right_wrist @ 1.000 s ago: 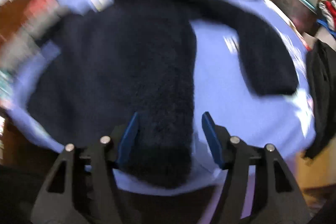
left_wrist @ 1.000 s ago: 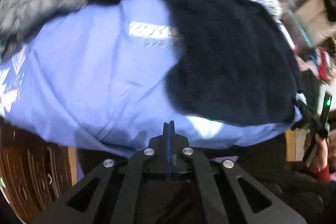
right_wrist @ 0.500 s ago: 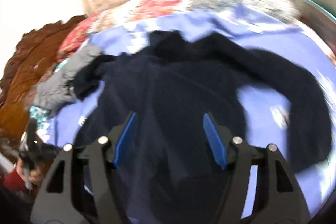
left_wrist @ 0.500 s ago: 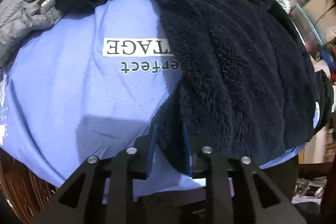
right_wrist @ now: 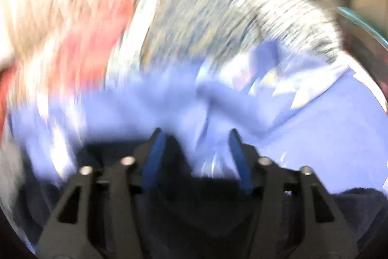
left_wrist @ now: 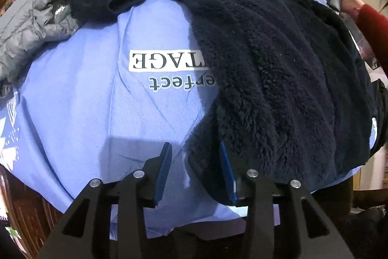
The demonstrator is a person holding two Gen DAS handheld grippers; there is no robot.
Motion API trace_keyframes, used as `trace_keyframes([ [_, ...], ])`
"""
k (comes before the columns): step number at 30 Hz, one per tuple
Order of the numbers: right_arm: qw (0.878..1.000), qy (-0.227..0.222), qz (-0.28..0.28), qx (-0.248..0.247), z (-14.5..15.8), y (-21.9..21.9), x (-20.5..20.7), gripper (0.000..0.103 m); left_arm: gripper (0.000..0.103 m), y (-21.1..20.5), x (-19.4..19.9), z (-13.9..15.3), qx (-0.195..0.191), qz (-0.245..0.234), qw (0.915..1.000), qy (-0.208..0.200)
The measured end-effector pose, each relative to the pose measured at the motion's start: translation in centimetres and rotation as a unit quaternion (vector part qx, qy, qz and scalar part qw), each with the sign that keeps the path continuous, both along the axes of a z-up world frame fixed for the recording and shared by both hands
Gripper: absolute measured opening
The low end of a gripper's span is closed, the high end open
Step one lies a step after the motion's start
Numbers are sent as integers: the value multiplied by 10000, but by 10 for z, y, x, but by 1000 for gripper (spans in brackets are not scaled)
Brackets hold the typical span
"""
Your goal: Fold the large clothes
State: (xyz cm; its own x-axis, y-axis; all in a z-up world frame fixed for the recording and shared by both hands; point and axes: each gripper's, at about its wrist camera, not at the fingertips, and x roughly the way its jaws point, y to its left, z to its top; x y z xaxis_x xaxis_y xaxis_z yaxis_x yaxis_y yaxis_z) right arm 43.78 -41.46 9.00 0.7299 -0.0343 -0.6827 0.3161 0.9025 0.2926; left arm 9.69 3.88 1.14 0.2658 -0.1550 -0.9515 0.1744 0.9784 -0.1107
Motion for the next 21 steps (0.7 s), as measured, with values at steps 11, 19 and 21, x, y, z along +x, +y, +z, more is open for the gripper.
trace_keyframes([
  [11, 9857, 413, 1630, 114, -44, -3, -268, 74, 71, -2, 15, -9, -205, -259, 9993, 202],
  [19, 9762, 275, 2012, 759, -52, 43, -397, 75, 72, 12, 0, 13, -712, -128, 9974, -65],
  [21, 9574, 90, 2783, 769, -41, 94, -399, 75, 72, 16, -4, 21, -701, -98, 9973, -214],
])
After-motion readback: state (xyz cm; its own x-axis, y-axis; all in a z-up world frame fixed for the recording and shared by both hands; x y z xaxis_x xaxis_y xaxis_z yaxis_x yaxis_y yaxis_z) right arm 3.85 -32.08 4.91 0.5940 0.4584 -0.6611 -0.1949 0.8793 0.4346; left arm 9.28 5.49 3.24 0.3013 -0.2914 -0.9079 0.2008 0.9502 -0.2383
